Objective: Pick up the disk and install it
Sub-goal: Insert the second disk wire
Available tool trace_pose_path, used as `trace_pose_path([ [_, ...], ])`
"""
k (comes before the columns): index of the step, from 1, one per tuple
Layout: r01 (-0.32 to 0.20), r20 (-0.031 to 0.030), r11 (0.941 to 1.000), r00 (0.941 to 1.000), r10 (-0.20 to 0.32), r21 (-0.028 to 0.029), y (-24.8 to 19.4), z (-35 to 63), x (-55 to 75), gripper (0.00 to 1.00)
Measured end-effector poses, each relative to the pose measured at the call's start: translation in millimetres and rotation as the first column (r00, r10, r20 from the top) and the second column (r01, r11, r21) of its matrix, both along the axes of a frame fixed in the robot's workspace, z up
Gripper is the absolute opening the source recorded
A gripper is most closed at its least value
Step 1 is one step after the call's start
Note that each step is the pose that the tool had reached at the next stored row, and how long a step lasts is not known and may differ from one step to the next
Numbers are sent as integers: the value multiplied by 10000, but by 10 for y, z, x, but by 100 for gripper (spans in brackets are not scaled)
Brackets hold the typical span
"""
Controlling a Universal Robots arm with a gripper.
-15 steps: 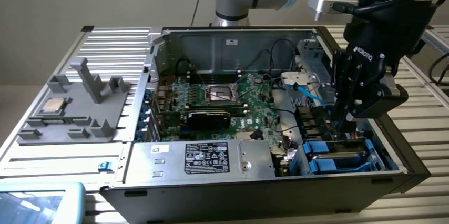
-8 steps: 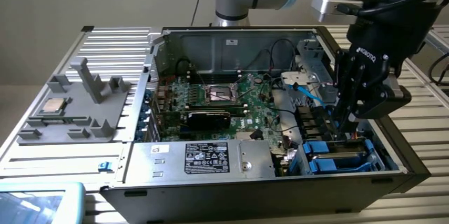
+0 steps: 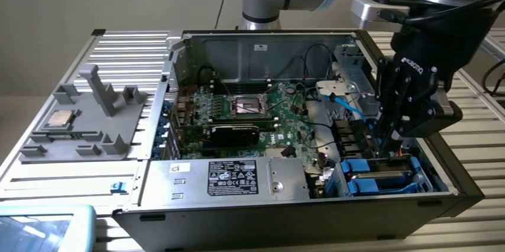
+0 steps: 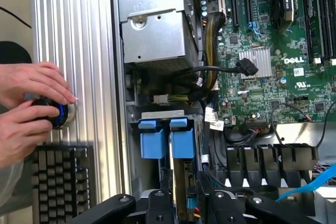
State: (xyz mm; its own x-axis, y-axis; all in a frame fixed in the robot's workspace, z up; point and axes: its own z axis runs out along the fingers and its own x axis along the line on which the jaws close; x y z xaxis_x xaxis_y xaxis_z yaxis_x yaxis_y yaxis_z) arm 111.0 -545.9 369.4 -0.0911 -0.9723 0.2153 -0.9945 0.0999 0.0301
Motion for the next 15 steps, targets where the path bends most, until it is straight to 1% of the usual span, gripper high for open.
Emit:
trace_pose_path([
  [5, 0, 0, 9999, 10000, 0, 125, -6, -12, 0, 32],
  [7, 0, 0, 9998, 10000, 0, 186, -9, -16, 0, 32],
  [12, 0, 0, 9995, 10000, 0, 314, -15, -18, 1, 32],
  [13, -1, 0, 9994, 10000, 1, 333, -16, -18, 1, 29],
  [14, -2, 0, 9994, 10000, 2, 356, -19, -18, 2, 29],
  [15, -1, 0, 9993, 10000, 1, 377, -22, -19, 3, 23],
])
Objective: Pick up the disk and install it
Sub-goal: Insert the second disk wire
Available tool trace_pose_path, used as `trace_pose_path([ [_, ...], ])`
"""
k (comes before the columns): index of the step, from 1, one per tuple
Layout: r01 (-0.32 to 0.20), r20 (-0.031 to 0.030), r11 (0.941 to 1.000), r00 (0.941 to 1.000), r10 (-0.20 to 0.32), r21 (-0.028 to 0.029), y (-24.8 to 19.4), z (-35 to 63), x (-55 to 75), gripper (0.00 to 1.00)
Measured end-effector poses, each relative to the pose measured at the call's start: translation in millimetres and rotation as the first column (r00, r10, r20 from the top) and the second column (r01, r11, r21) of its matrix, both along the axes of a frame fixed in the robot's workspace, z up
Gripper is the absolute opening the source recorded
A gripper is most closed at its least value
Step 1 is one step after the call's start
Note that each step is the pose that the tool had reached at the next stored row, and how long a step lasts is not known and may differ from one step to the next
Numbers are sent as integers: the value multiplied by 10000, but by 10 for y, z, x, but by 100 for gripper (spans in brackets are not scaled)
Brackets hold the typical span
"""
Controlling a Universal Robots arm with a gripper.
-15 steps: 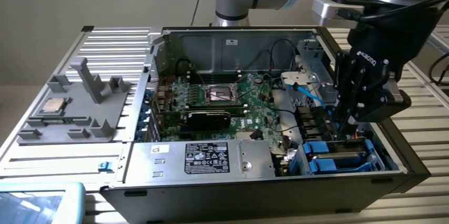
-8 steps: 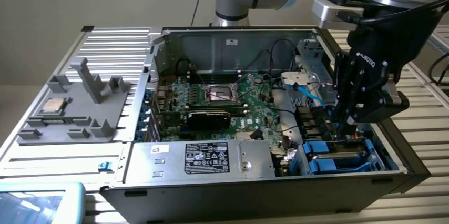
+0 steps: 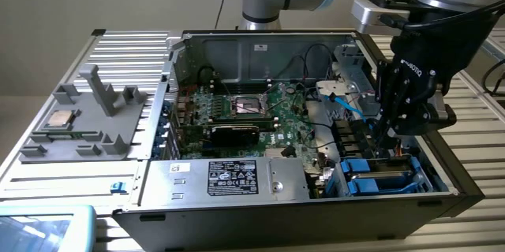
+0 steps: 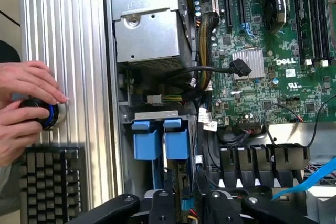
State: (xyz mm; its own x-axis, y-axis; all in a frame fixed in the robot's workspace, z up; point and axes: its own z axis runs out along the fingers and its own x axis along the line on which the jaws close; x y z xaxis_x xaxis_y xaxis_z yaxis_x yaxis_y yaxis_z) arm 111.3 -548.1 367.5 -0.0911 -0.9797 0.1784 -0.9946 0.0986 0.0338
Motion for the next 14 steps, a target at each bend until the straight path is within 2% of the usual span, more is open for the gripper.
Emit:
trace_pose_path([
  [1, 0, 0, 10000, 10000, 0, 18, -2, 1, 0, 16],
  [5, 0, 0, 10000, 10000, 0, 69, -6, 0, 1, 15],
  [14, 1, -2, 10000, 10000, -1, 74, -7, -1, 1, 15],
])
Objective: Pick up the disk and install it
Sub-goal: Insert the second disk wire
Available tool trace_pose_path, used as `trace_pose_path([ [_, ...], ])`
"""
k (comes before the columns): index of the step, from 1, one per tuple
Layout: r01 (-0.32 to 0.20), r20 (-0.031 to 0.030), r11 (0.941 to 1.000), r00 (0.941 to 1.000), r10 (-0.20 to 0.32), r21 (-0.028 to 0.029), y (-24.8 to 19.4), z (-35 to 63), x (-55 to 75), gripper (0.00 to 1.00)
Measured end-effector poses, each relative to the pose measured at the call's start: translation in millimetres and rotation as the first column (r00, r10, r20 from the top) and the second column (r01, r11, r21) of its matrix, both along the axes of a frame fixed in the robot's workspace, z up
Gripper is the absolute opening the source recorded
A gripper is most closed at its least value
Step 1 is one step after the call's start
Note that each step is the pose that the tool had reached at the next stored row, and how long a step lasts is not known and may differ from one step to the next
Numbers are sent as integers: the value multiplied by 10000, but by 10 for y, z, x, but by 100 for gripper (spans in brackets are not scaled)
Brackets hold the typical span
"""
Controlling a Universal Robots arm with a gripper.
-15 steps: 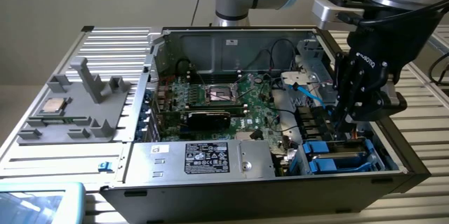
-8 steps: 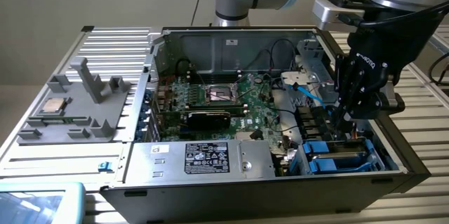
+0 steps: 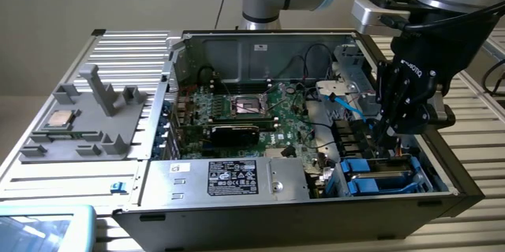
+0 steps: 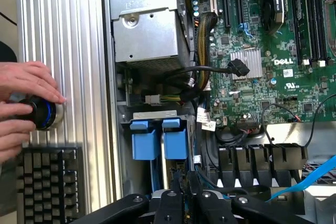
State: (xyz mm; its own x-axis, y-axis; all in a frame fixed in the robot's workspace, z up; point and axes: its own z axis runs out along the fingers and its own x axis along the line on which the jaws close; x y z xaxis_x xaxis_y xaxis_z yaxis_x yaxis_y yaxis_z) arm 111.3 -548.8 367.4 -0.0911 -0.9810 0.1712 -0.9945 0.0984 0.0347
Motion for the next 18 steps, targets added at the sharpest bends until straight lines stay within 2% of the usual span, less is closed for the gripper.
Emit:
trace_pose_path([
  [5, 1, 13, 10000, 10000, -1, 13, -10, 0, -1, 15],
  [10, 12, 15, 9999, 10000, -13, 109, -71, -3, -3, 15],
  [11, 13, 14, 9999, 10000, -13, 149, -75, -6, -3, 15],
  [17, 22, 13, 9984, 10000, -22, 569, -135, -43, -4, 15],
  [18, 22, 11, 9981, 10000, -22, 623, -146, -53, -4, 15],
])
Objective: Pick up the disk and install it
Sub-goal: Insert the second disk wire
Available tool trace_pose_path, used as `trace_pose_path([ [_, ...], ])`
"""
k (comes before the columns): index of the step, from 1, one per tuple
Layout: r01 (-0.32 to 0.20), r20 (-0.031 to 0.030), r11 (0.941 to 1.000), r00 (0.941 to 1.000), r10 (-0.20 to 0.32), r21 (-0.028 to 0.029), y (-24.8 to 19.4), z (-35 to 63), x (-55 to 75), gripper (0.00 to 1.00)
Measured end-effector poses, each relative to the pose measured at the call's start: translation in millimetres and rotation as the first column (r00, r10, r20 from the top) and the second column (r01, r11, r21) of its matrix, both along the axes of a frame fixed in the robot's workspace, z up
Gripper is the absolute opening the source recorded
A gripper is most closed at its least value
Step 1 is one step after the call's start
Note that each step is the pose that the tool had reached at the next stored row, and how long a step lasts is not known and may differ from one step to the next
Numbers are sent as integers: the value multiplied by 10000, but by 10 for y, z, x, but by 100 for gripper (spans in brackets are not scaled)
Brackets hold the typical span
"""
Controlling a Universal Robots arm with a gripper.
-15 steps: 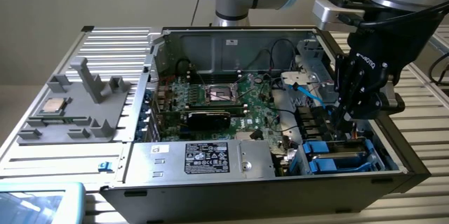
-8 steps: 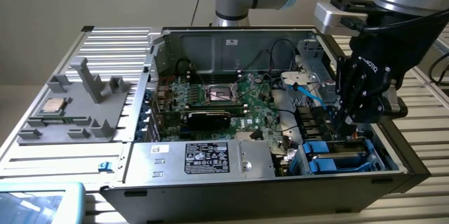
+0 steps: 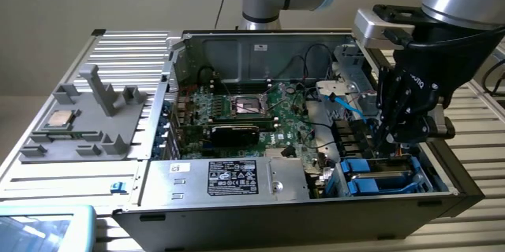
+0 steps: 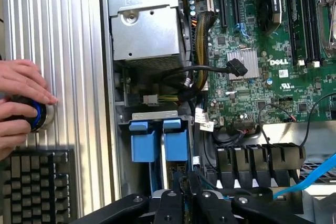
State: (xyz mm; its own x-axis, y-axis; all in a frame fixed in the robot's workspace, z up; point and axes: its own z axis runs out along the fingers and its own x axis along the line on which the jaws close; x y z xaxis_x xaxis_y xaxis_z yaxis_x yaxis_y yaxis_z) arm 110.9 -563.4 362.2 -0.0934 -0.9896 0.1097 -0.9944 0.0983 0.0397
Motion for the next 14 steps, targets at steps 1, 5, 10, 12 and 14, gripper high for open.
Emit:
trace_pose_path([
  [1, 0, -4, 10000, 10000, 0, 37, -7, -10, 0, 15],
  [5, 1, -103, 9999, 9999, 0, 102, -28, -32, 0, 15],
  [10, 1, -119, 9999, 9999, 1, 114, -31, -33, 1, 15],
  [12, 0, -120, 9999, 9999, 2, 112, -31, -34, 1, 15],
  [14, -1, -121, 9999, 9999, 3, 107, -31, -36, 1, 15],
])
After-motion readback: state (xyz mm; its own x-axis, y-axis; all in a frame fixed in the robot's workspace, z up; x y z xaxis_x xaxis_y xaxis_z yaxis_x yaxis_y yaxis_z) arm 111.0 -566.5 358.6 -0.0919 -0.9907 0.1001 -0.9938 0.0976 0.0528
